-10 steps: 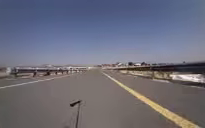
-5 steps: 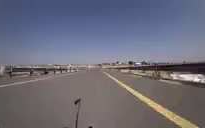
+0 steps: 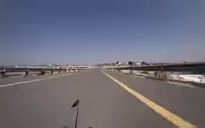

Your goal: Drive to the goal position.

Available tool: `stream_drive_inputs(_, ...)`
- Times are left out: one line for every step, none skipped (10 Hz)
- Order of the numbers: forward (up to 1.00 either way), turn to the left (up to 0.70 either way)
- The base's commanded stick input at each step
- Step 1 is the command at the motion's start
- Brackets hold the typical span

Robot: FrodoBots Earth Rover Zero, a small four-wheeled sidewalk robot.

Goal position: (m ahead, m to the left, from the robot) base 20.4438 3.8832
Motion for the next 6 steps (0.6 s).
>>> stream_drive_inputs(1.0,0.0)
stream_drive_inputs(1.0,0.0)
stream_drive_inputs(1.0,0.0)
stream_drive_inputs(1.0,0.0)
stream_drive_inputs(1.0,0.0)
stream_drive_inputs(1.0,0.0)
